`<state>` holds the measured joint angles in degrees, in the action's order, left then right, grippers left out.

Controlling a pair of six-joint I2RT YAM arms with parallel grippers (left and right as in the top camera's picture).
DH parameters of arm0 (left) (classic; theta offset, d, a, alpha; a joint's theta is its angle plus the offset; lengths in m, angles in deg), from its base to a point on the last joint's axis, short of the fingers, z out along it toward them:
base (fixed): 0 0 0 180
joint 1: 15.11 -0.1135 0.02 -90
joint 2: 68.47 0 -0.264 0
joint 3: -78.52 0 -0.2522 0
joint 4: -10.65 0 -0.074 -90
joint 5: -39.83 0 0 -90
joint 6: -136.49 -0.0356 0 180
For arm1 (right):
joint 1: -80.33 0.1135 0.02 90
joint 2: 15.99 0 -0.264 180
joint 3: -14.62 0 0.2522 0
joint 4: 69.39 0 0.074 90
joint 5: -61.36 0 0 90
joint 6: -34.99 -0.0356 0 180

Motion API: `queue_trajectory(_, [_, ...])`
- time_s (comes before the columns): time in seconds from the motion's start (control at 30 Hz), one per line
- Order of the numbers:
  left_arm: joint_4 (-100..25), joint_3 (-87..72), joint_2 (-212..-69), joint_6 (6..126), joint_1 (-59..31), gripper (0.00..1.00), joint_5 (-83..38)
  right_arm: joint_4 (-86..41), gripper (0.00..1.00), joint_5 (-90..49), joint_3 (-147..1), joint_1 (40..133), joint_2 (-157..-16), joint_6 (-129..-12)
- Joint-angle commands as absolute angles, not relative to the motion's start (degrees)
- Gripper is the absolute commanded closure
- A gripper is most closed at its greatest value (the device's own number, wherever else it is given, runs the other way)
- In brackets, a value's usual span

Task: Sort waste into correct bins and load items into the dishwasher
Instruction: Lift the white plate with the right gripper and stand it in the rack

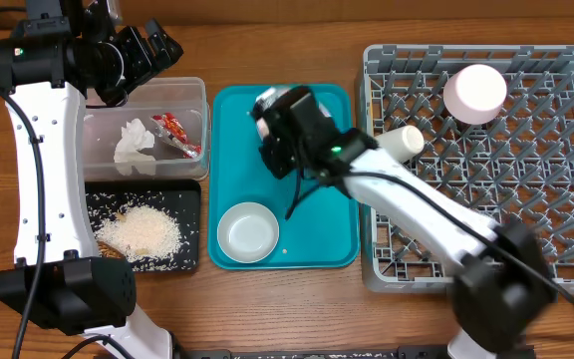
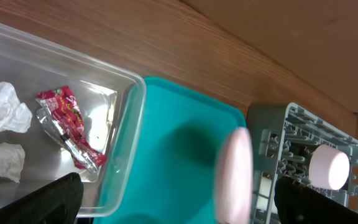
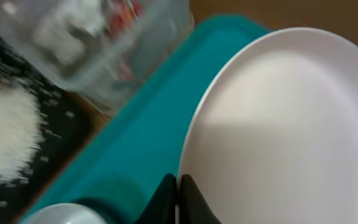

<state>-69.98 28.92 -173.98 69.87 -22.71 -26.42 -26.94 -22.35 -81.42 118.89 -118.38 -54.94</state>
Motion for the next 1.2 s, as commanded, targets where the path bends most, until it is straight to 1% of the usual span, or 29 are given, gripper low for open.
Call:
queue_trajectory(0.0, [-70.02,29.65,-173.57,68.14,-22.60,0.00,-26.66,-24.87,0.96,-19.42,-83.63,116.84,-108.61,-59.39])
queue_trajectory(0.07, [-70.02,29.65,-173.57,68.14,-22.60,0.00,-26.66,-22.99,0.96,-15.97,-83.63,114.19,-105.25,-60.60])
queue_trajectory(0.17, [-70.02,29.65,-173.57,68.14,-22.60,0.00,-26.66,-20.69,0.96,-6.77,-83.63,107.70,-101.25,-61.27])
queue_trajectory(0.27, [-70.02,29.65,-173.57,68.14,-22.60,0.00,-26.66,-18.75,0.96,6.32,-83.63,98.70,-98.80,-61.30])
queue_trajectory(0.33, [-70.02,29.65,-173.57,68.14,-22.60,0.00,-26.66,-17.98,0.96,16.81,-83.63,91.29,-98.49,-61.30])
queue_trajectory(0.4, [-70.02,29.65,-173.57,68.14,-22.60,0.00,-26.66,-17.72,0.96,24.49,-83.63,84.47,-98.99,-61.30])
queue_trajectory(0.57, [-70.02,29.65,-173.57,68.14,-22.60,0.00,-26.66,-16.87,0.96,38.45,-83.52,70.52,-101.31,-61.25])
queue_trajectory(0.63, [-70.02,29.65,-173.57,68.14,-22.60,0.00,-26.66,-16.87,0.96,41.67,-83.52,65.56,-103.50,-61.25])
queue_trajectory(0.8, [-70.00,29.65,-173.57,68.14,-22.60,0.00,-26.66,-15.53,0.96,42.23,-83.28,60.91,-107.54,-61.03])
queue_trajectory(1.17, [-70.02,29.65,-173.57,68.14,-22.60,0.00,-26.66,-16.21,0.96,39.92,-83.10,60.71,-114.14,-60.82])
